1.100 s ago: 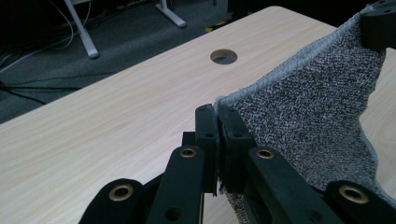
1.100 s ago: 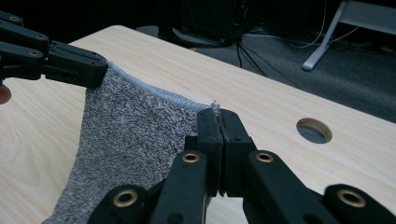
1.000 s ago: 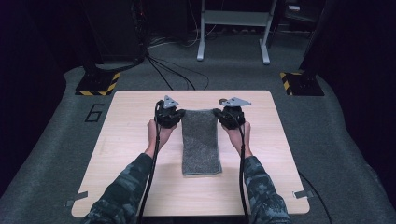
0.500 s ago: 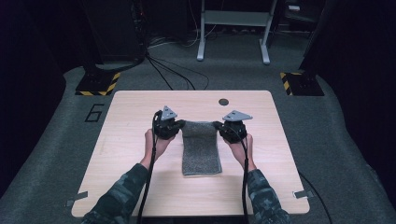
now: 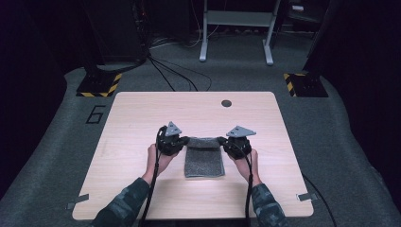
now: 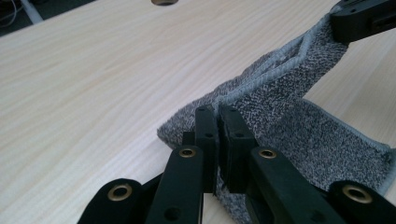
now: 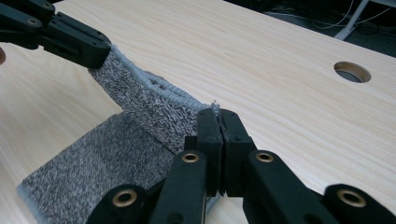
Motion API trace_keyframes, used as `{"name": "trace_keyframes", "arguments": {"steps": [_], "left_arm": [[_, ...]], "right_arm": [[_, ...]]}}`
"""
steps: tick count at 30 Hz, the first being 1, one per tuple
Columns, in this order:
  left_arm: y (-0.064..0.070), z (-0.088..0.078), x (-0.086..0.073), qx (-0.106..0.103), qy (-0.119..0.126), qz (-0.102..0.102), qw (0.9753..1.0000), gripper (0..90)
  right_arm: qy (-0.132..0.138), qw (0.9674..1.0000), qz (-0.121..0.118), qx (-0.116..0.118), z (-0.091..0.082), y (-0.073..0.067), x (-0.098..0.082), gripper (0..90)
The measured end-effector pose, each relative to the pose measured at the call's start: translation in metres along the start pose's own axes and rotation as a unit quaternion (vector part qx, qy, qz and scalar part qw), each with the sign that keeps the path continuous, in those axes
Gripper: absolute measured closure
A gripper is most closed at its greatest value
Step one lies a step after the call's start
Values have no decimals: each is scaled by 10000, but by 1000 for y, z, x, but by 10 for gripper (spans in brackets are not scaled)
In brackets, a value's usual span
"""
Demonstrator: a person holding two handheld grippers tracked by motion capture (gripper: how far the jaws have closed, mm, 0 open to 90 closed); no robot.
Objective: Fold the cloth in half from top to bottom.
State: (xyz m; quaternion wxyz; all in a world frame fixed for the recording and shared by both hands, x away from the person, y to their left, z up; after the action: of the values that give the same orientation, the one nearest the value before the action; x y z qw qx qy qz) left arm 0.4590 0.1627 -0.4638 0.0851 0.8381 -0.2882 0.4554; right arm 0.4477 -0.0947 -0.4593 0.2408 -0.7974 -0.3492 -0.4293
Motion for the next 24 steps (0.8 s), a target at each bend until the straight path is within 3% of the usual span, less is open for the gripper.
{"name": "trace_keyframes", "arguments": {"steps": [7,13,17,24], "left_arm": [[5,-4,-15,-100,-62,-21,9999,862],[11,-6,-24,-217,-168,-20,9996,860],[16,-7,-29,-249,-166,-38,9995,857],[24,-5,-42,-428,-430,146,9981,849]], "right_arm": [[-7,10000,-68,15,-5,-11,-13,886],[-227,9997,-117,15,-3,-19,-25,885],[-238,9997,9,21,-4,-21,-32,885],[-396,9992,59,57,-4,-23,-45,883]]}}
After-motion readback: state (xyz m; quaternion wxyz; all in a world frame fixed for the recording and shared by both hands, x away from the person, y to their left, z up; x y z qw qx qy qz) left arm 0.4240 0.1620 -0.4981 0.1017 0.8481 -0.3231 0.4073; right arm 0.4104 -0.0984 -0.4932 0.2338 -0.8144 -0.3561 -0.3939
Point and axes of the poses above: each handheld gripper's, and its own axes: z roughly forward along the jaws, x roughly out of its top, y roughly to its right, the point moved 1 cm from there along z, roughly forward along the jaws, and after that the axes turned 12 degrees about x, right-handed, at the moved point
